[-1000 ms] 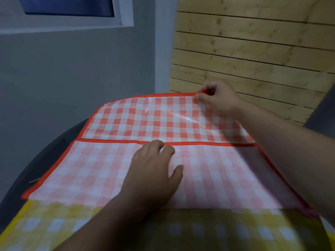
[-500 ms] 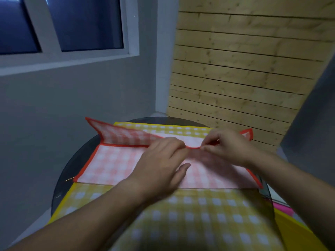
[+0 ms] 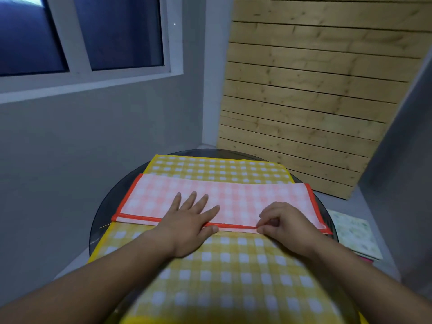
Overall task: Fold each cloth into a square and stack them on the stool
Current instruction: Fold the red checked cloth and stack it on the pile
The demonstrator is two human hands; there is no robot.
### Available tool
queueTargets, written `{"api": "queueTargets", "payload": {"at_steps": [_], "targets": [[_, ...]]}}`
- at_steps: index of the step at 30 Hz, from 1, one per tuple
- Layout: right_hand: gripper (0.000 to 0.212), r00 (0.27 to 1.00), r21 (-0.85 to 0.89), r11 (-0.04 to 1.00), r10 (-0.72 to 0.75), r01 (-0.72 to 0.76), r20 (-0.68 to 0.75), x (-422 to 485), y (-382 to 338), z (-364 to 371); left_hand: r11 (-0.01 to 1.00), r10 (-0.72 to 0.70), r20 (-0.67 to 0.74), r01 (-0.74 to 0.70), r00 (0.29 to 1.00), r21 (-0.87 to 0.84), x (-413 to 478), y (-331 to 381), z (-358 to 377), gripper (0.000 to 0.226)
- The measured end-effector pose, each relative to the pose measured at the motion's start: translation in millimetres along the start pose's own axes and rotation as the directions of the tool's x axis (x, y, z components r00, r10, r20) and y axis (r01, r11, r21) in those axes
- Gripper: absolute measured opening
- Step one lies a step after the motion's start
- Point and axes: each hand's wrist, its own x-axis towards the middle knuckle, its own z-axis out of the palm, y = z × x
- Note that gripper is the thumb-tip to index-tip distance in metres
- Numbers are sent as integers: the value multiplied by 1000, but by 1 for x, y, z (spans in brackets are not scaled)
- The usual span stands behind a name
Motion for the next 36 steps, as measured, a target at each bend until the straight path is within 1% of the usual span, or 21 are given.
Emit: {"api": "queueTargets", "payload": {"at_steps": [3, 6, 8, 11, 16, 18, 20, 21, 23, 24, 25, 27, 29, 31, 33, 34, 36], "targets": [[18, 1000, 69, 997, 23, -21, -21, -2, 3, 2, 997, -4, 14, 5, 1000, -73, 0, -1, 0, 58], [22, 999, 89, 996, 27, -25, -22, -3, 6, 6, 991, -3, 18, 5, 1000, -131, -1, -1, 1, 57], [18, 999, 77, 997, 27, -25, -27, -5, 9, 7, 990, 1, 9, 0, 1000, -141, -1, -2, 1, 58], [7, 999, 20, 1000, 12, -11, -33, -6, 13, 9, 992, 11, -12, -13, 1000, -123, 0, -4, 1, 59], [2, 999, -7, 999, -33, 33, 10, -8, 16, 10, 996, 21, -20, -23, 1000, -91, -2, -2, 4, 59], [8, 998, -33, 999, -13, 15, 55, -7, 14, 6, 996, 18, -24, -20, 1000, -92, -3, -1, 4, 59], [21, 997, -59, 998, 6, -1, 73, -1, 8, 1, 995, 13, -33, -16, 999, -94, -5, 1, 2, 59], [26, 998, -63, 998, -1, 5, 56, 5, 3, -2, 996, 15, -36, -18, 999, -88, -5, 2, 1, 59], [24, 998, -73, 996, -52, 50, -23, 21, -10, -1, 998, 18, -61, -21, 998, -60, -3, 5, -3, 58], [23, 995, -100, 992, -87, 81, -56, 33, -17, 2, 999, 10, -86, -15, 996, -49, -1, 5, -5, 55], [27, 991, -146, 984, -117, 106, -66, 45, -24, 6, 999, -7, -108, 2, 994, -51, 2, 4, -8, 51], [44, 992, -248, 961, -130, 123, -11, 70, -36, 19, 997, -50, -123, 41, 991, -72, 13, -3, -14, 44], [57, 993, -306, 947, -79, 102, 87, 90, -41, 36, 994, -69, -102, 60, 992, -87, 26, -12, -18, 46], [63, 988, -354, 932, -25, 78, 153, 97, -39, 50, 988, -78, -76, 67, 994, -139, 38, -18, -21, 48], [64, 985, -382, 921, -2, 68, 171, 97, -35, 60, 978, -101, -78, 85, 992, -193, 49, -22, -21, 49], [64, 986, -393, 917, 2, 65, 167, 96, -33, 63, 979, -109, -99, 90, 989, -182, 53, -23, -20, 51], [63, 987, -412, 909, 1, 65, 158, 96, -31, 65, 996, -90, -177, 83, 980, -43, 62, -22, -17, 56]]}}
